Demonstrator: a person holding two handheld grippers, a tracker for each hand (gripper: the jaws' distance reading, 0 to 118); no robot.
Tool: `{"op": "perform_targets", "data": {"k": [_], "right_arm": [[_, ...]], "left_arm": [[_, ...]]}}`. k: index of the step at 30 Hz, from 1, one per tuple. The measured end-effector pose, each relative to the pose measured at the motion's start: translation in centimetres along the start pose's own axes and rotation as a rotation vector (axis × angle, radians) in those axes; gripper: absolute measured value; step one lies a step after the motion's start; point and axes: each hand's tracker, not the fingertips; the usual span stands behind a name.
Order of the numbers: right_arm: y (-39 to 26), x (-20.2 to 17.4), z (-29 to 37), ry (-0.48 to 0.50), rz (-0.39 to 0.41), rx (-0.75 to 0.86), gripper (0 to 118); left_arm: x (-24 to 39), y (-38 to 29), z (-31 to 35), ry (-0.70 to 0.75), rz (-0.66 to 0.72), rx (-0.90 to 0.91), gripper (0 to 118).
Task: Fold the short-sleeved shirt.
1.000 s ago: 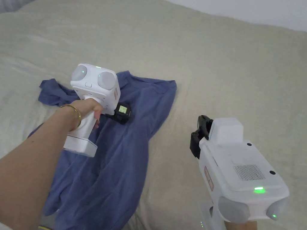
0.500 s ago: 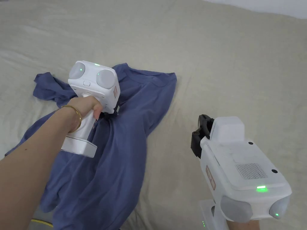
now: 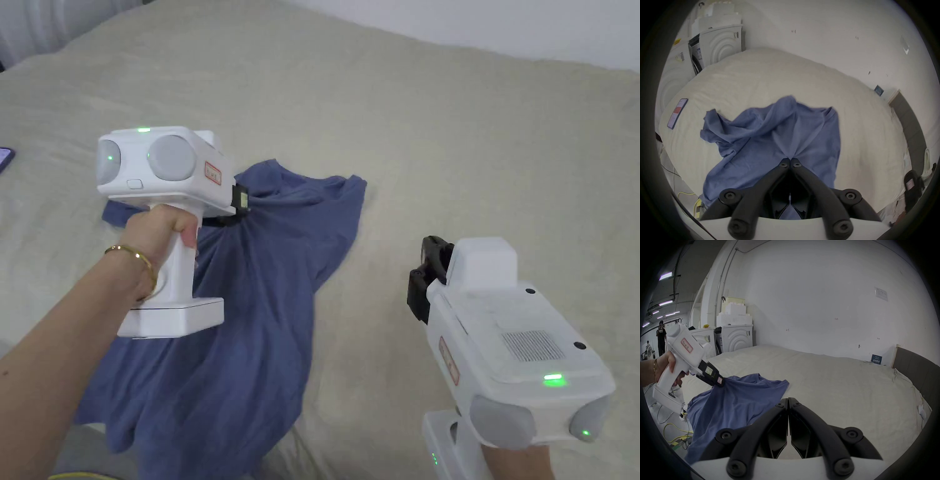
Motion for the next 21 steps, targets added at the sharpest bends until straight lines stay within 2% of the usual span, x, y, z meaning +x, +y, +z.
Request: {"op": "perform_targets", "data": {"k": [4,10,15,21], "right_arm": [[0.4,0.4,1.3,-0.008,-0.005,0.024,0],[1.2,1.8,3.6,-0.041,-0.032,0.074,0],[1.7,4.1,6.0,-0.098,-0.054,0.117,0],[1.8,8.0,9.6,-0.206,-0.075,0.155,0]], "left_arm": [[1.5,2.6,5.1,-0.066,0.020,0.131,0],[6.4,7.5,13.4,-0.128,-0.091,0.325,0],[13.2,9.2,19.6,-0.178,-0.181,0.462,0],[20.7,11.3,21.0,-0.258,-0.263,0.510,0]]}}
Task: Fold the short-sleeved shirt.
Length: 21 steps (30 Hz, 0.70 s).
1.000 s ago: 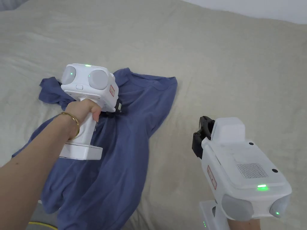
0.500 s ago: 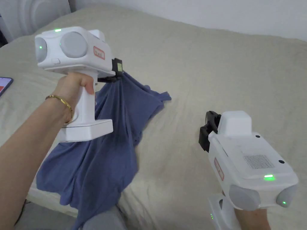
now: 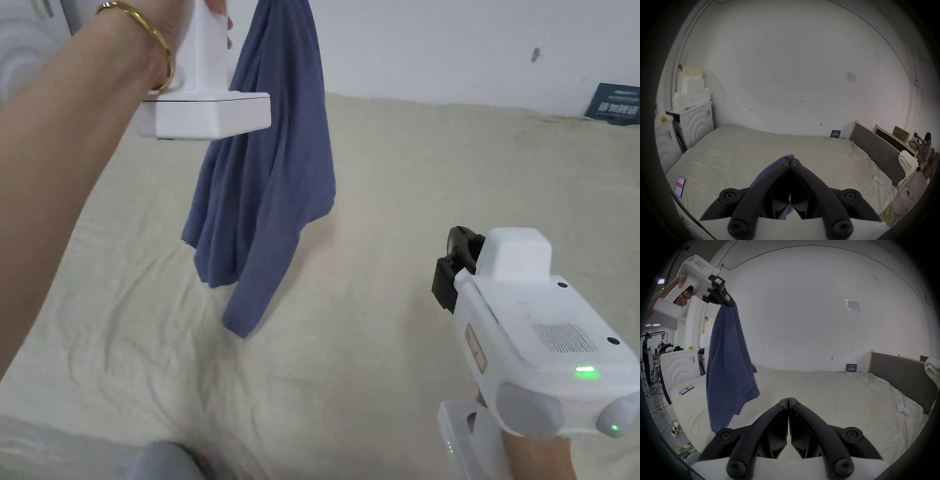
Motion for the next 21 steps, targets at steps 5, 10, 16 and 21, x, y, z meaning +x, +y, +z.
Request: {"op": "perform_targets", "data": {"k": [5,10,16,21], "right_arm": [[0.4,3.9,2.6,-0.110,-0.008,0.015,0],[-0.1,7.3,4.4,-0.197,-0.035,-0.005,0],[-1.6,9.4,5.3,-0.261,-0.051,-0.050,0],[-3.2,10.0,4.6,-0.268,-0.053,-0.091,0]], "left_arm": [[4.1,-0.1,-4.4,-0.069,-0.011,-0.018,0],[8.3,-4.2,-9.0,-0.114,-0.074,-0.124,0],[10.3,-12.8,-14.9,-0.134,-0.057,-0.325,0],[11.3,-20.4,-18.5,-0.088,-0.155,-0.465,0]]}}
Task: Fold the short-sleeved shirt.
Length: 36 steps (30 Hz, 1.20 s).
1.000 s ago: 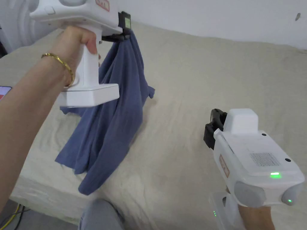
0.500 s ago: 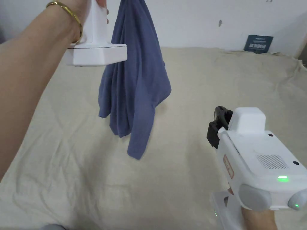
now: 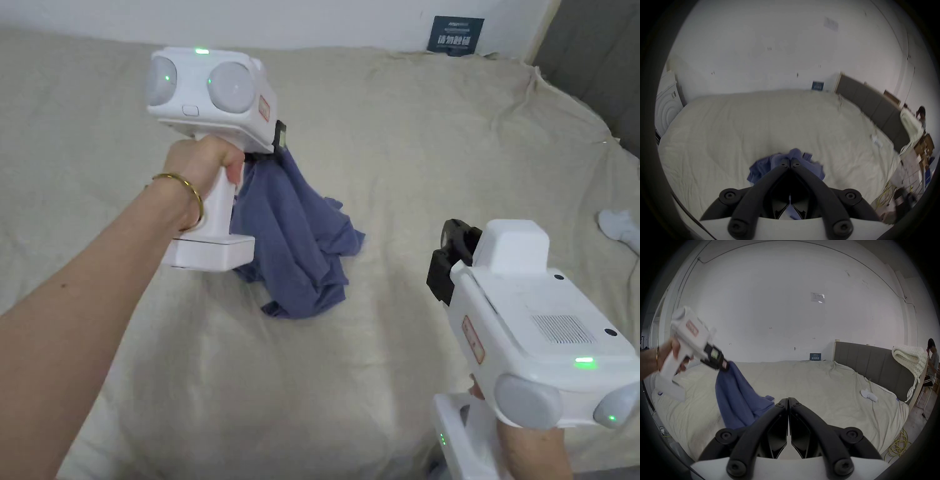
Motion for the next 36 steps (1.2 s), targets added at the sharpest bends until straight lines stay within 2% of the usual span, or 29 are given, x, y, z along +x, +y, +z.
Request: {"op": "perform_targets", "data": {"k": [5,7,10,11,13,16,19,20,22,25,28,34,36], "right_arm": [[-1.0,-0.1,-0.9,0.005,-0.013,-0.033,0],[-1.3,-0.2,-1.3,0.009,-0.010,-0.045,0],[-1.6,-0.4,-1.7,0.015,-0.011,-0.058,0],[-1.7,-0.4,-1.8,0.017,-0.012,-0.061,0],[-1.8,-0.5,-1.8,0.018,-0.013,-0.063,0],[-1.7,-0.7,-2.0,0.023,-0.014,-0.067,0],[-1.5,-1.0,-2.3,0.028,-0.013,-0.064,0],[-1.4,-1.1,-2.3,0.030,-0.013,-0.062,0],[-1.1,-1.3,-2.6,0.035,-0.017,-0.057,0],[-0.5,-1.9,-2.9,0.046,-0.025,-0.046,0],[0.2,-2.5,-3.1,0.062,-0.023,-0.028,0],[1.3,-3.3,-3.5,0.083,-0.027,0.004,0],[1.7,-3.6,-3.1,0.086,-0.024,0.014,0]], "left_arm": [[0.6,-4.8,-4.3,0.031,0.026,-0.153,0],[1.0,-6.5,-5.8,0.049,-0.010,-0.201,0],[1.1,-8.8,-7.4,0.078,-0.034,-0.257,19],[0.9,-9.2,-7.7,0.076,-0.020,-0.276,32],[0.2,-9.8,-7.8,0.065,0.022,-0.283,36],[-0.6,-9.5,-7.1,0.060,0.051,-0.266,64],[-1.7,-8.0,-4.9,-0.008,0.100,-0.197,87],[-2.0,-7.3,-3.9,-0.024,0.120,-0.154,99],[-2.7,-5.7,-1.5,-0.039,0.147,-0.047,111],[-3.4,-3.6,2.1,-0.024,0.161,0.099,113],[-3.5,-3.0,5.3,0.056,0.124,0.245,113],[-3.5,-6.0,8.4,0.265,-0.001,0.459,113],[-3.5,-7.6,9.2,0.308,-0.026,0.498,108]]}}
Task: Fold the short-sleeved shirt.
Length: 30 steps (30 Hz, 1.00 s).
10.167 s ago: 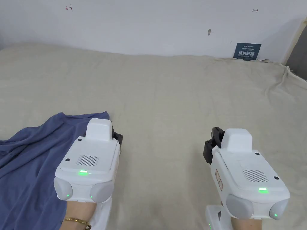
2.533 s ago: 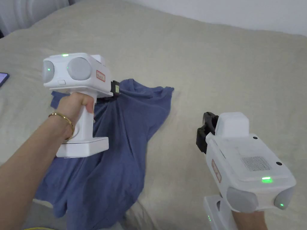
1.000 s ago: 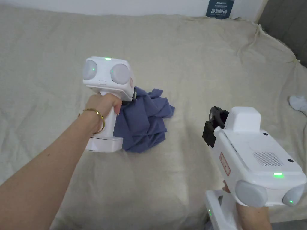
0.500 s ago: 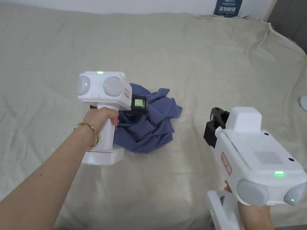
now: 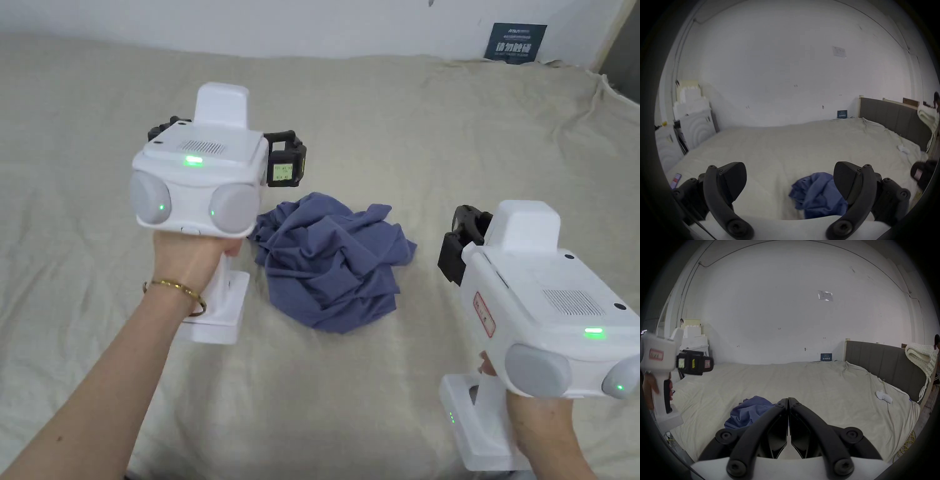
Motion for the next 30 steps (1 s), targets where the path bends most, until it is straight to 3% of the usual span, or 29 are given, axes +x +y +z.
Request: {"op": "perform_targets", "data": {"k": [4,5,7,14,30], "right_arm": [[0.3,-0.2,0.2,0.003,-0.005,0.010,0],[0.3,-0.2,0.2,0.002,-0.002,0.012,0],[0.3,-0.3,0.3,0.001,-0.001,0.013,0],[-0.2,-0.7,0.9,0.004,-0.006,0.009,0],[-1.8,-1.3,1.9,0.022,-0.017,-0.029,0]], "left_arm": [[-0.5,-2.4,2.3,0.045,-0.007,0.052,78],[-0.7,-3.0,2.7,0.054,0.003,0.058,65],[-1.1,-4.0,3.3,0.065,0.027,0.058,56],[-2.6,-6.6,3.9,0.073,0.072,0.022,0],[-2.5,-9.3,5.0,0.025,0.099,-0.062,0]]}}
